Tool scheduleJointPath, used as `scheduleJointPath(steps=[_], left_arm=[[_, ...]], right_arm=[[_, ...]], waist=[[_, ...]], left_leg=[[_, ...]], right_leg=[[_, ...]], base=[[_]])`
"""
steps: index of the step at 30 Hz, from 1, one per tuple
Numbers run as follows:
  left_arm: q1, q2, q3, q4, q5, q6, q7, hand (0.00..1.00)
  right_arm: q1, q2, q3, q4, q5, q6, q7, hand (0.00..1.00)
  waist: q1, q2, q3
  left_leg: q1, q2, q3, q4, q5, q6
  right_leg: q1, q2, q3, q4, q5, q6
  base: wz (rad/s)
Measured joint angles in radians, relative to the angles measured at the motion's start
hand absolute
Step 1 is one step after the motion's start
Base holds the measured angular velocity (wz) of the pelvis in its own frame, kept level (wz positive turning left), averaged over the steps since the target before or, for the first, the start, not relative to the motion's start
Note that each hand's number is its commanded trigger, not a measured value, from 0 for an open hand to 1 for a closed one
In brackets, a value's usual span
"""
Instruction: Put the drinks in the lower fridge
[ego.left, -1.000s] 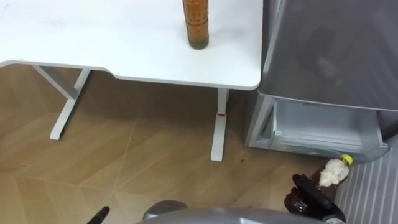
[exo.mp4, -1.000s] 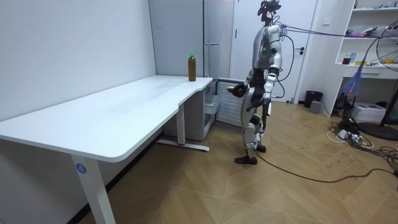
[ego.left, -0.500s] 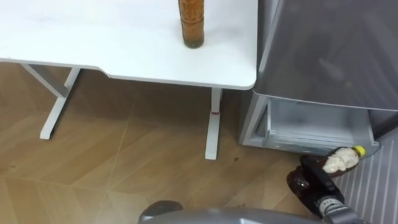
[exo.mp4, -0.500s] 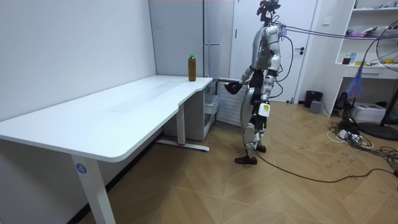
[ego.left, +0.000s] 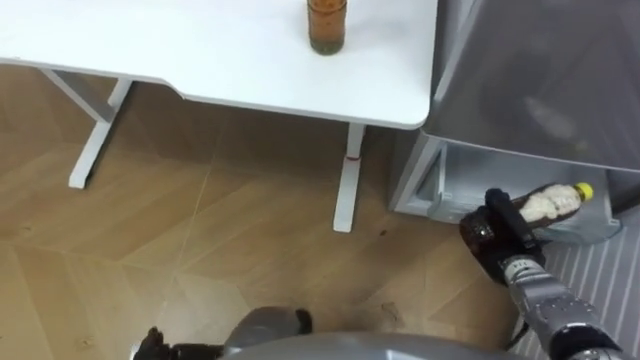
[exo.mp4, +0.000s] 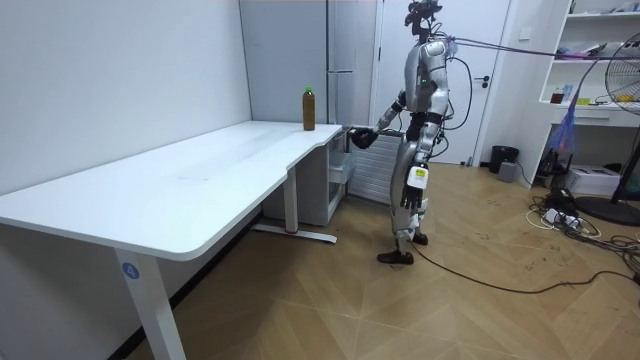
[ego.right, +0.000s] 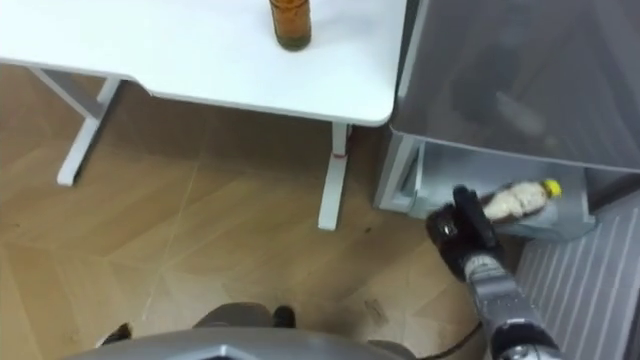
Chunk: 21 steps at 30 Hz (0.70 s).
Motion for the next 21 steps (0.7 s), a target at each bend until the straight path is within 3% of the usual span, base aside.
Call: scheduleJointPath(steps=[2,5,13,15,17,21], left_arm=[[-0.064,0.01,-0.043,0.02,-0.001,-0.011,-0.002,0.0],[-0.099,0.011,-0.094,0.029,-0.001,-0.026,-0.025,0.0],[-0.142,0.038,-0.164,0.089,-0.005,-0.025,-0.056,0.0],[-0.147,0.038,-0.174,0.09,-0.01,-0.025,-0.058,0.0],[-0.171,0.042,-0.184,0.088,-0.009,-0.025,-0.056,0.0],[-0.192,0.064,-0.212,0.093,-0.011,-0.035,-0.053,0.0]], right_arm=[[-0.103,0.001,0.003,0.091,0.019,-0.005,0.001,1.0],[-0.19,-0.009,0.018,0.183,0.025,-0.006,0.007,1.0],[-0.256,-0.059,0.025,0.286,0.035,0.023,0.047,1.0],[-0.27,-0.073,0.025,0.289,0.044,0.025,0.045,1.0],[-0.318,-0.099,0.026,0.289,0.046,0.029,0.024,1.0],[-0.402,-0.125,0.025,0.288,0.085,0.029,0.015,1.0]], waist=[[0.004,0.001,0.0064],[0.013,0.001,0.0095],[0.048,0.005,0.023],[0.049,0.004,0.0303],[0.063,-0.011,0.0471],[0.063,-0.022,0.0539]], left_leg=[[-0.063,0.0,-0.003,-0.002,0.021,0.004],[-0.132,-0.001,-0.004,0.001,0.04,0.011],[-0.3,-0.001,-0.011,0.039,0.068,0.014],[-0.339,-0.002,-0.012,0.064,0.068,0.014],[-0.404,-0.005,-0.005,0.106,0.068,0.014],[-0.488,-0.001,-0.002,0.158,0.073,0.006]], right_leg=[[-0.068,-0.003,-0.002,0.029,0.002,-0.004],[-0.152,-0.009,-0.001,0.063,0.003,-0.005],[-0.353,-0.027,0.009,0.185,-0.015,-0.02],[-0.399,-0.035,0.011,0.228,-0.029,-0.025],[-0.49,-0.054,0.031,0.321,-0.056,-0.032],[-0.588,-0.06,0.042,0.401,-0.08,-0.046]], base=[[0.04],[0.01],[0.0],[0.0],[-0.06],[0.0]])
